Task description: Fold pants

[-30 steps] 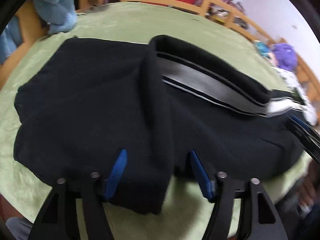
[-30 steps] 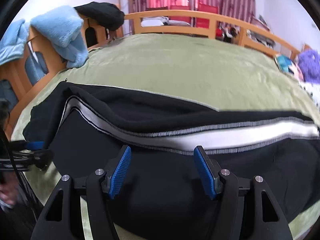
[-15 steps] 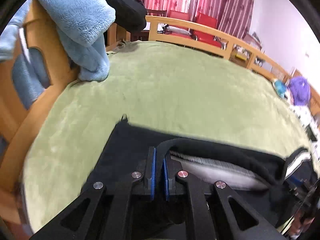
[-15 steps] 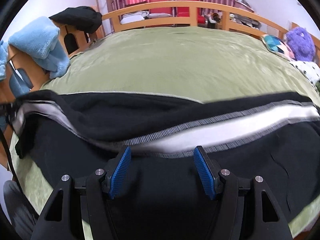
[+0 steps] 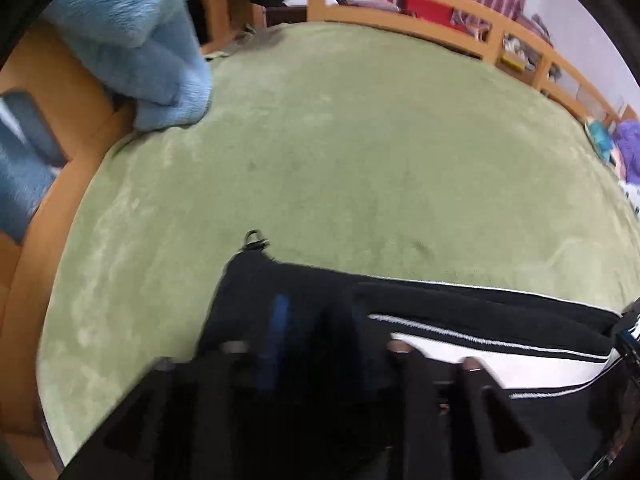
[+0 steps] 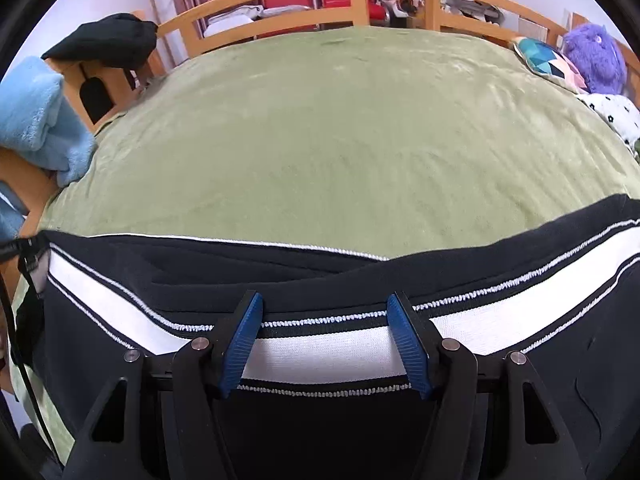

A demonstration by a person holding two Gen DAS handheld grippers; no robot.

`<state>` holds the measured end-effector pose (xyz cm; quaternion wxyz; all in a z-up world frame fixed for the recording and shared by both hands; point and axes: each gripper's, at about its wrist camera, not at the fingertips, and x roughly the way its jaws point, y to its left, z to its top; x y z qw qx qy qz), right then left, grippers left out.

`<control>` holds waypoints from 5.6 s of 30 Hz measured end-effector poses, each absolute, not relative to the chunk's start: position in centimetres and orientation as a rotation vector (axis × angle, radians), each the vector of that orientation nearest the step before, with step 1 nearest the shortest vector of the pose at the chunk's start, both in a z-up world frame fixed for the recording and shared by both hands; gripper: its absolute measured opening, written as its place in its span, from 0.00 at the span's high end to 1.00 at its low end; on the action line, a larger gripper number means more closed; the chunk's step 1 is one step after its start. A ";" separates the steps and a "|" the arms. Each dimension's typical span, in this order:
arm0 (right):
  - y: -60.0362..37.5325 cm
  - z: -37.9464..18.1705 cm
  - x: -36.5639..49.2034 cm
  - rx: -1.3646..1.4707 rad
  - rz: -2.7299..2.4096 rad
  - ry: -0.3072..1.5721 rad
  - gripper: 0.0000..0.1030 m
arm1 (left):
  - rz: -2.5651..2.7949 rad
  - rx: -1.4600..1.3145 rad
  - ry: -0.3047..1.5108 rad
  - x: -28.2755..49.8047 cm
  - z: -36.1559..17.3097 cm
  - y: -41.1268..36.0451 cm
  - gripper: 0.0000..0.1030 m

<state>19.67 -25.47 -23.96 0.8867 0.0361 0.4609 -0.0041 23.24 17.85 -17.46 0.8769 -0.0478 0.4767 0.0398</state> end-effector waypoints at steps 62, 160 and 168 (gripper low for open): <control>-29.4 -23.1 5.3 0.067 -0.248 0.947 0.38 | 0.093 -0.570 0.879 8.2 -20.1 27.1 0.37; -35.2 -21.1 7.1 0.042 -0.168 0.926 0.46 | -0.034 -0.310 0.945 14.9 -15.1 13.4 0.42; -51.4 -17.1 -1.0 0.271 -0.518 0.771 0.21 | -0.100 -0.333 1.012 13.5 -16.4 6.5 0.42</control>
